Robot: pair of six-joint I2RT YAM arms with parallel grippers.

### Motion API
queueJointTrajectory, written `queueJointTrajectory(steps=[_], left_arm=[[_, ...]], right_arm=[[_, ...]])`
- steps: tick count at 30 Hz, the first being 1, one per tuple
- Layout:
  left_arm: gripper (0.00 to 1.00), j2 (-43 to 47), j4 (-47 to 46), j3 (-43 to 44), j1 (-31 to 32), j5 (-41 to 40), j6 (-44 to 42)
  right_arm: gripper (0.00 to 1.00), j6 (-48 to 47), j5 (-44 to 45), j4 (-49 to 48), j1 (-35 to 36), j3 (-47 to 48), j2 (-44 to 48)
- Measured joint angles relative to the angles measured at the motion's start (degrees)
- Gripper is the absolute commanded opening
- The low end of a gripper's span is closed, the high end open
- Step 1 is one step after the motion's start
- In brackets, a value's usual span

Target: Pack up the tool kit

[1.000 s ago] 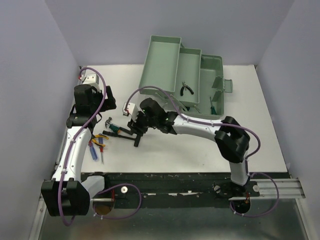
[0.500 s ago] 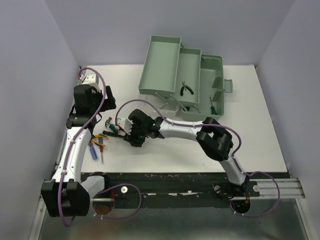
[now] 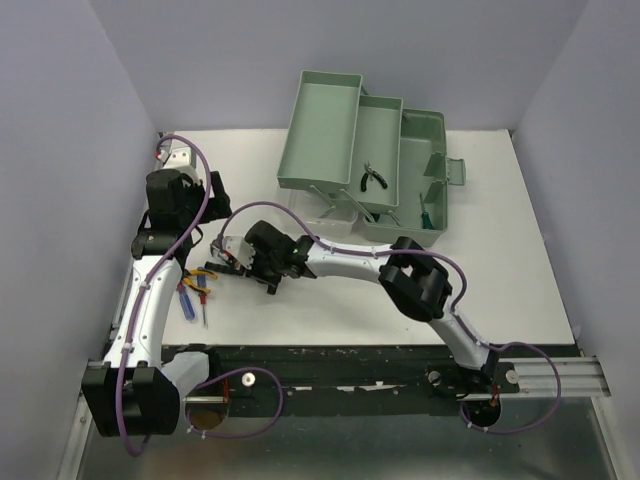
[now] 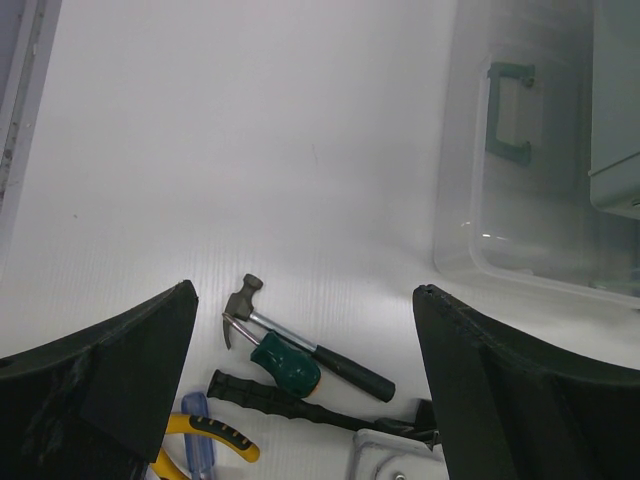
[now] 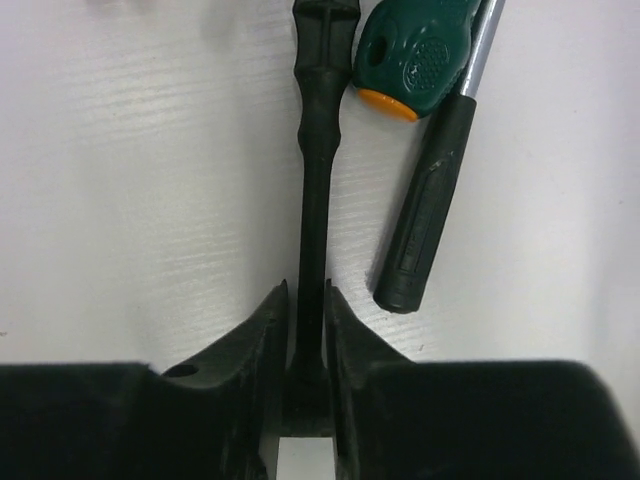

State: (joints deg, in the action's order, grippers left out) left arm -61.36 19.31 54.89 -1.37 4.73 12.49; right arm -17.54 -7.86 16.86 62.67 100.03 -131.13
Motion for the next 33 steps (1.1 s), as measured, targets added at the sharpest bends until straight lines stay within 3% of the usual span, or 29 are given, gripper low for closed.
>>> queueJointTrajectory(steps=[2, 6, 12, 17, 27, 30, 33], left_arm=[[0.99, 0.1, 0.0, 0.0, 0.0, 0.0, 0.0], [0.99, 0.3, 0.0, 0.0, 0.0, 0.0, 0.0], [0.99, 0.5, 0.0, 0.0, 0.0, -0.1, 0.0], [0.99, 0.9, 0.1, 0.0, 0.0, -0.3, 0.0], [0.99, 1.2, 0.1, 0.0, 0.0, -2.7, 0.4], [0.99, 1.3, 0.1, 0.0, 0.0, -2.8, 0.6], [0.99, 1.3, 0.1, 0.0, 0.0, -2.8, 0.8]], right_arm=[[0.09, -0.3, 0.1, -0.3, 0.0, -0.7, 0.4], [0.01, -1.4, 0.1, -1.1, 0.1, -4.7, 3.0], [0.0, -3.2, 0.5, -1.5, 0.7, -15.3, 11.0], [0.0, -3.5, 2.9, -1.4, 0.8, -26.9, 24.4], [0.0, -6.7, 17.6, -6.8, -0.9, -42.9, 52.9], [0.0, -6.1, 19.8, -8.2, -3.7, -43.1, 59.3], [0.01, -2.9, 22.0, -7.8, -8.0, -37.6, 60.1]])
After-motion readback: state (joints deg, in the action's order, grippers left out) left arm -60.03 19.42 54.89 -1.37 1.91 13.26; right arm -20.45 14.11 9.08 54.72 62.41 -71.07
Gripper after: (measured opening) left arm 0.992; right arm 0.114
